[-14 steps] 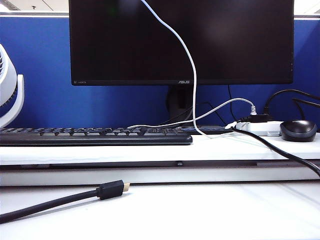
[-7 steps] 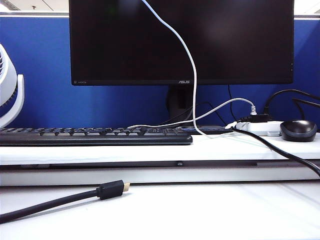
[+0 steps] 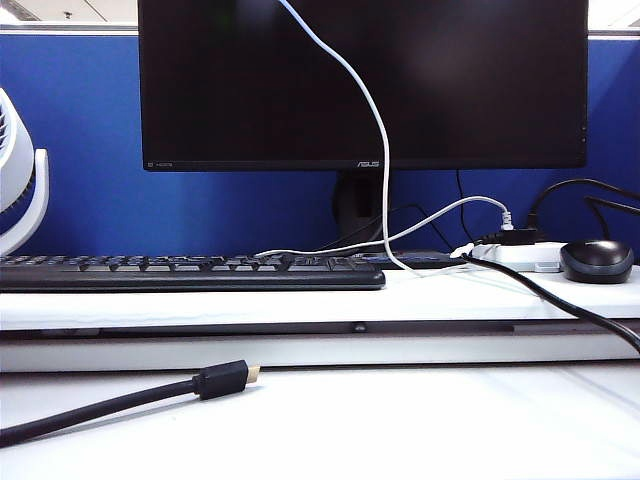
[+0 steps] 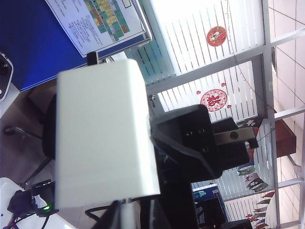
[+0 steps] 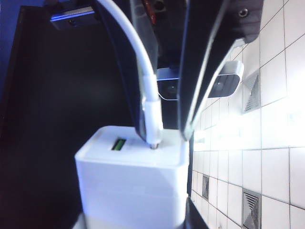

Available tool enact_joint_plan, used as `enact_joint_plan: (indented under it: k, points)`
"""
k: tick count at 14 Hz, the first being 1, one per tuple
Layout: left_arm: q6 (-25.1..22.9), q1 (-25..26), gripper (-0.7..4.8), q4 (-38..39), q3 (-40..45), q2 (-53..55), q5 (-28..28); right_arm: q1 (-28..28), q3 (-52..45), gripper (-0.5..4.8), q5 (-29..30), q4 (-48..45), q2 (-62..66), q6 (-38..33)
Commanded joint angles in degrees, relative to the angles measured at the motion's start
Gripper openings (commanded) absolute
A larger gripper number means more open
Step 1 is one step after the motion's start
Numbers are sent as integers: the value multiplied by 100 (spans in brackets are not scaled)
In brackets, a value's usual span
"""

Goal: Pick up the Type-C charging cable and the charging base, insert one end of the Type-C charger into the corresponding slot on the base, and finally place the plugged-in charger back on the table.

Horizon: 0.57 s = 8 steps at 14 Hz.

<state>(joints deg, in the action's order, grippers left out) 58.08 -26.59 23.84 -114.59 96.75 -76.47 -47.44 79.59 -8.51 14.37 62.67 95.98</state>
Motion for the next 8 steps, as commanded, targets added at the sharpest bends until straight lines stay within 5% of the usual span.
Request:
enact_joint_plan:
  k: [1, 3, 4, 8]
  points:
    - [-66, -13, 189, -256, -33, 37, 400, -125, -9, -1, 734, 42, 24, -4]
    - [-87, -11, 266, -282, -33, 37, 354, -125, -9, -1, 719, 42, 24, -55]
    - [-111, -9, 348, -284, -33, 37, 354, -125, -9, -1, 717, 39, 22, -192]
    - [-118, 2, 350, -271, -33, 37, 358, -125, -7, -1, 715, 37, 22, -275]
